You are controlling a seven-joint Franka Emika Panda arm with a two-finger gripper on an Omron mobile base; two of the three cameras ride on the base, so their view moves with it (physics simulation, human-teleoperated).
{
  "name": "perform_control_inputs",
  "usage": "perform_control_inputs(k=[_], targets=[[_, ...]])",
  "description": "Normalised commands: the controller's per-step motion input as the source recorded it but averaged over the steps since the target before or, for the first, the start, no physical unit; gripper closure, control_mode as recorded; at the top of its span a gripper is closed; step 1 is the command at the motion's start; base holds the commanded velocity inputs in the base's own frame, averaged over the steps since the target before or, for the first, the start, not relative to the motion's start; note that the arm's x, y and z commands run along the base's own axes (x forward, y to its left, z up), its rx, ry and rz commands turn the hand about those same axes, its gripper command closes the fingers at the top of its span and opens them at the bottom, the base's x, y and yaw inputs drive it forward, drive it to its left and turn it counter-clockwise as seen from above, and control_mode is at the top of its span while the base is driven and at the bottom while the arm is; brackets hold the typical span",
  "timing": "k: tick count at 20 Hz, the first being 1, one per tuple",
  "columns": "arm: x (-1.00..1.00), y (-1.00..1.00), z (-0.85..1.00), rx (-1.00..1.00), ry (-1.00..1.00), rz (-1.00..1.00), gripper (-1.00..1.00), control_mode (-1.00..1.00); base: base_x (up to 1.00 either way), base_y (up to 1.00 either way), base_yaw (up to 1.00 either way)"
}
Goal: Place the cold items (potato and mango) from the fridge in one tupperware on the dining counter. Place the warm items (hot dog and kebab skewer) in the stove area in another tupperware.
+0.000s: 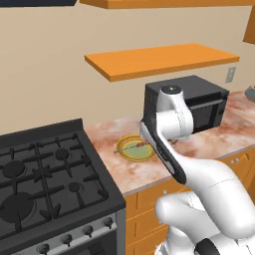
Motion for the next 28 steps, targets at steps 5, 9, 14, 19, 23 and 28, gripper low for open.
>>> perform_control_inputs(k=[5, 9, 14, 19, 23, 28], targets=[[0.17, 0.06, -0.37, 0.11, 0.04, -0.4, -1.0, -1.0, 0.0, 0.0, 0.0], [0.15, 0.0, -0.5, 0.08, 0.0, -0.33, -1.0, -1.0, 0.0, 0.0, 0.0], [0.39, 0.0, -0.33, 0.07, 0.0, -0.26, -1.0, -1.0, 0.0, 0.0, 0.0], [0.59, -0.01, -0.19, 0.07, 0.0, -0.15, -1.0, -1.0, 0.0, 0.0, 0.0], [0.64, -0.03, -0.19, 0.07, 0.0, -0.09, -1.0, -1.0, 0.0, 0.0, 0.0], [0.57, 0.0, -0.25, 0.07, 0.03, -0.06, -1.0, -1.0, 0.0, 0.0, 0.0]])
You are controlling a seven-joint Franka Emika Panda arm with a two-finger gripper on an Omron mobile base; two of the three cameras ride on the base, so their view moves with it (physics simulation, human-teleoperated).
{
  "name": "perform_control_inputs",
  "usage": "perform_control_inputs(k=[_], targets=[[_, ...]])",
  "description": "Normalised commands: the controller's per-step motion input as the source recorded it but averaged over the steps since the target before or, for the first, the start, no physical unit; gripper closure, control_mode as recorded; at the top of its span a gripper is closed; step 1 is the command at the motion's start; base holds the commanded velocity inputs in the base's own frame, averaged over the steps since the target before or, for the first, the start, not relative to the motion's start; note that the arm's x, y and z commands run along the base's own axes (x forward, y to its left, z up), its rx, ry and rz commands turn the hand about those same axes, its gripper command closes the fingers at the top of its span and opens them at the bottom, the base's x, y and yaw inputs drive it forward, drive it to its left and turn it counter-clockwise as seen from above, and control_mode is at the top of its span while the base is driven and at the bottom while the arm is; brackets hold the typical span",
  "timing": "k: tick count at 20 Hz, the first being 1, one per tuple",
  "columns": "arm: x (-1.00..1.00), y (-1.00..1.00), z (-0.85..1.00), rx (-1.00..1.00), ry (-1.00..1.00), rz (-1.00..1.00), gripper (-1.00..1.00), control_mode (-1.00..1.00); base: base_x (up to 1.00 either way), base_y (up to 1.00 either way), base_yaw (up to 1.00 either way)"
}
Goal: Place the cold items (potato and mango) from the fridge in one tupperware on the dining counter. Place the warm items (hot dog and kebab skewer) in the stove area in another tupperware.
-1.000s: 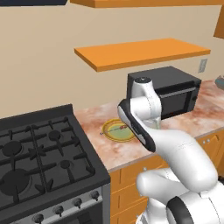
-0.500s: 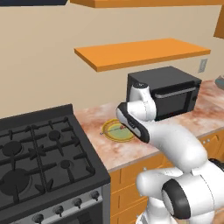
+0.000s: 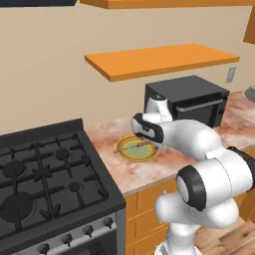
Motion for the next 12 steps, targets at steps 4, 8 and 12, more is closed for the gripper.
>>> perform_control_inputs(k=[4, 8, 12], targets=[[0.44, 0.0, -0.32, 0.05, 0.05, -0.04, -1.0, -1.0, 0.0, 0.0, 0.0], [0.34, 0.0, -0.35, 0.04, 0.03, -0.03, -1.0, -1.0, 0.0, 0.0, 0.0], [0.32, 0.0, -0.32, 0.03, 0.01, -0.03, -1.0, -1.0, 0.0, 0.0, 0.0]])
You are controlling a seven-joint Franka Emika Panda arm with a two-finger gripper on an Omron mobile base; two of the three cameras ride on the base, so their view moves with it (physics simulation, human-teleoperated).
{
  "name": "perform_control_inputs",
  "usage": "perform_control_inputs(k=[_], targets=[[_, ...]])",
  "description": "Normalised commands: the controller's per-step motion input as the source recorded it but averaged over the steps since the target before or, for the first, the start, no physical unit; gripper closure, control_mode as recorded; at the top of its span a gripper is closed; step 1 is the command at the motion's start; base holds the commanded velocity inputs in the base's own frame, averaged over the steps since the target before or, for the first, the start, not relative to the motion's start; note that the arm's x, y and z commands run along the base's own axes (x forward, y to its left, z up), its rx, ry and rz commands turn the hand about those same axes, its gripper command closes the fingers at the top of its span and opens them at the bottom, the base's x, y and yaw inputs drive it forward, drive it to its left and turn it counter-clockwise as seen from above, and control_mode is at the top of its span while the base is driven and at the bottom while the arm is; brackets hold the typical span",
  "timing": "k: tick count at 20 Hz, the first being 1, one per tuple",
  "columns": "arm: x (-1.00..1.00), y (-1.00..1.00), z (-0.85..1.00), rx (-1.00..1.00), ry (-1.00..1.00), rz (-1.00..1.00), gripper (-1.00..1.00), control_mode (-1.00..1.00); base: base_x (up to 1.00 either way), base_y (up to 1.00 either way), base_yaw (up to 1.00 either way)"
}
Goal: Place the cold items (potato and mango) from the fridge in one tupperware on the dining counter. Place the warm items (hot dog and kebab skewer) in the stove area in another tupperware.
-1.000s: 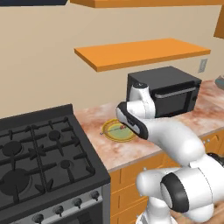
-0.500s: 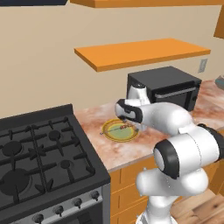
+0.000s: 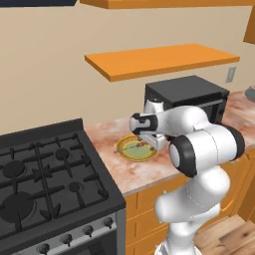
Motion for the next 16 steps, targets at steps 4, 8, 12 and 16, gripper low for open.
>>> perform_control_inputs(k=[4, 8, 12, 16], targets=[[0.28, 0.0, -0.31, 0.01, 0.0, -0.03, -1.0, -1.0, 0.0, 0.0, 0.0], [0.29, 0.0, -0.27, 0.01, 0.0, -0.04, -1.0, -1.0, 0.0, 0.0, 0.0], [0.32, 0.0, -0.2, 0.0, 0.0, -0.04, -1.0, -1.0, 0.0, 0.0, 0.0], [0.32, 0.0, -0.18, 0.0, 0.0, -0.04, -1.0, -1.0, 0.0, 0.0, 0.0]])
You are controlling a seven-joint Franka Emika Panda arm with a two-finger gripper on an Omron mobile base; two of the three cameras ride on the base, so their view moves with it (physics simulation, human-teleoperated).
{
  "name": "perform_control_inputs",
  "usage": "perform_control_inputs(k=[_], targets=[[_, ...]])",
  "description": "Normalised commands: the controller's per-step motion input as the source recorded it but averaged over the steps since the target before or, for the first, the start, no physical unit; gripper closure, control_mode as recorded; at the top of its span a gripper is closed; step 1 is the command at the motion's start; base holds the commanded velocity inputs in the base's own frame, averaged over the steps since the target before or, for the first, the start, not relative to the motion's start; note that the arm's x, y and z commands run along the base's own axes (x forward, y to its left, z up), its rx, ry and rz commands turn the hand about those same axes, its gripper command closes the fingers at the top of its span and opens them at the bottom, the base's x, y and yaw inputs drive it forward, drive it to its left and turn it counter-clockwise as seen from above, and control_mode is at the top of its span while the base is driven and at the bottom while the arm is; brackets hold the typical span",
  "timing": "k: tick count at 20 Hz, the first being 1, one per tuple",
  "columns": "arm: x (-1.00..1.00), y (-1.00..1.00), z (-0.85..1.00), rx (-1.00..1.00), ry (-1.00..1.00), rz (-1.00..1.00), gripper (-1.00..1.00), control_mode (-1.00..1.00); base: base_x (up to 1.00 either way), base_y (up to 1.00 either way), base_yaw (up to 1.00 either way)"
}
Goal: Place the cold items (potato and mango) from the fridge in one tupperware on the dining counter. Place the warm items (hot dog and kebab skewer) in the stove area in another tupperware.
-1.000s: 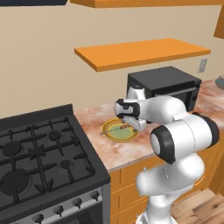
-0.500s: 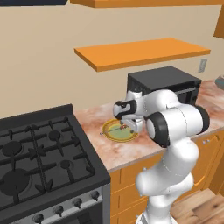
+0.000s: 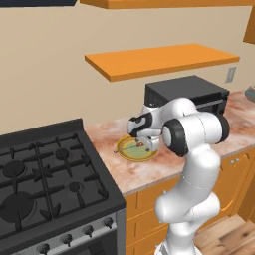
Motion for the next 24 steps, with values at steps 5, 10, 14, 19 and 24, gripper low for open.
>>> perform_control_inputs(k=[5, 10, 14, 19, 24], targets=[[0.32, 0.0, -0.19, 0.01, 0.0, -0.04, -1.0, -1.0, 0.0, 0.0, 0.0], [0.29, 0.0, -0.24, 0.0, 0.0, -0.03, -1.0, -1.0, 0.0, 0.0, 0.0], [0.15, 0.0, -0.24, 0.03, 0.0, -0.01, -1.0, -1.0, 0.0, 0.0, 0.0], [0.02, 0.0, -0.25, 0.0, 0.02, -0.02, 1.0, -1.0, 0.0, 0.0, 0.0], [-0.13, 0.0, -0.16, 0.0, -0.01, -0.02, 1.0, -1.0, 0.0, 0.0, 0.0]])
